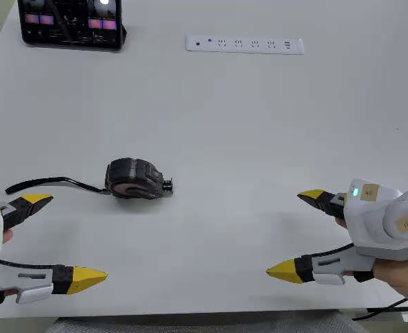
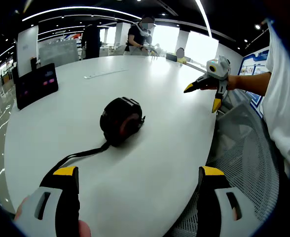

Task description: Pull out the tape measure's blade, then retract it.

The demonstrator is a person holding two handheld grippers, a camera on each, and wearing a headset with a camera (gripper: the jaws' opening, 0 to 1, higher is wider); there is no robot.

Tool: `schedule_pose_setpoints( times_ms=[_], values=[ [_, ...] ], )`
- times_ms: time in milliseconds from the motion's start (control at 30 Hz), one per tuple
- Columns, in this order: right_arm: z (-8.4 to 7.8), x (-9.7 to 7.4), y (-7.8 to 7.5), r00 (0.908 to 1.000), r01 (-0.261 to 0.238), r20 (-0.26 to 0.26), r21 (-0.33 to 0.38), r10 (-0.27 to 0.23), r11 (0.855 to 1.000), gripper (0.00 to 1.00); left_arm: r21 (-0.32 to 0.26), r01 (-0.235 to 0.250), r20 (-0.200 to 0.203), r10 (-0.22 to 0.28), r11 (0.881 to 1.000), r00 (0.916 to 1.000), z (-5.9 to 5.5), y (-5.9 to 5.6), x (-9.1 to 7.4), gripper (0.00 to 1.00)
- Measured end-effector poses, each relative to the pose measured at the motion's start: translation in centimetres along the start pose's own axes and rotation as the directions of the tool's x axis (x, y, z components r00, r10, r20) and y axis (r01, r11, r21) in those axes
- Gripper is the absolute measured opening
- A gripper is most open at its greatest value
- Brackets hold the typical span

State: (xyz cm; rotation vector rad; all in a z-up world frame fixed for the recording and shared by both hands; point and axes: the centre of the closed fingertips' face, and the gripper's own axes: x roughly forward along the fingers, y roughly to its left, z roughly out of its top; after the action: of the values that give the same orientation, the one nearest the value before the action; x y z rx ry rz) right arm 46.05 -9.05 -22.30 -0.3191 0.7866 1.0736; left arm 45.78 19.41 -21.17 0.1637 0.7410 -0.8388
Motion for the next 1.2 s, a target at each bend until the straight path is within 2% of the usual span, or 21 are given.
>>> schedule_pose_setpoints(
  times_ms=[300, 567, 1200],
  values=[
    [0.08, 0.06, -0.12, 1.0, 0.006, 0.006, -0.009, -0.006, 1.0, 0.91, 0.004, 0.004, -0.006, -0.004, 1.0, 1.0, -0.15, -0.06, 0.03, 0.98],
    [0.1, 0.02, 0.09, 0.9998, -0.008, 0.016, -0.009, 0.008, 1.0, 0.86, 0.006, -0.009, -0.008, 0.009, 1.0, 0.9999, -0.17, 0.25, 0.06, 0.94],
    [-0.17, 0.23, -0.38, 1.0, -0.008, -0.004, -0.02, 0.008, 1.0, 0.88, 0.033, -0.001, -0.032, 0.002, 0.999, 0.9995, -0.02, 0.55, 0.26, 0.93]
  ],
)
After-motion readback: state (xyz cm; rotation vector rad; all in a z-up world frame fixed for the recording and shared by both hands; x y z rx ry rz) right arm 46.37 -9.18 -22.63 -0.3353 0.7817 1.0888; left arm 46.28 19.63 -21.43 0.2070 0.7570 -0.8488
